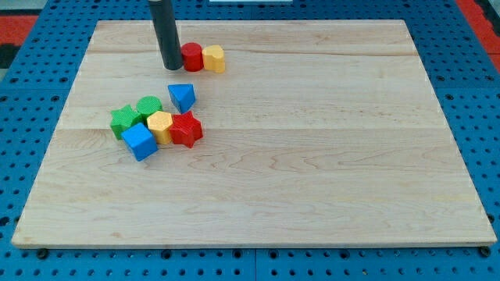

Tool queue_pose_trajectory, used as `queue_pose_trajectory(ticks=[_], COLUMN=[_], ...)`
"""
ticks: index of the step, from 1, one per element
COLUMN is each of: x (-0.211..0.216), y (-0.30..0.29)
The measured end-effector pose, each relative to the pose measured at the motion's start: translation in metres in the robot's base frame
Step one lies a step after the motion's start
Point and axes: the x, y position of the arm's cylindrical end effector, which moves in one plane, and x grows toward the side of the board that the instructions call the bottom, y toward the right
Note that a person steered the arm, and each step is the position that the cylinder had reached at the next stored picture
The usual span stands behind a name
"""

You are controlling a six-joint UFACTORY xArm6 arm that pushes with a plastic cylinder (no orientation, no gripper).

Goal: Push the red star towards the yellow heart

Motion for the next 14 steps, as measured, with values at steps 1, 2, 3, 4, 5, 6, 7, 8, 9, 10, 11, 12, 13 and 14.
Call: queue_pose_trajectory(ticks=[1, 2, 3, 4, 5, 6, 7, 8, 9, 10, 11, 12, 13, 14], x=[-0.003, 0.003, 0.060, 0.149, 0.196, 0.221, 0.196, 0.173, 0.171, 0.168, 0.166, 0.166, 0.154, 0.142], y=[0.006, 0.035, 0.074, 0.115, 0.055, 0.024, -0.031, -0.052, -0.010, 0.015, 0.019, 0.031, 0.036, 0.057])
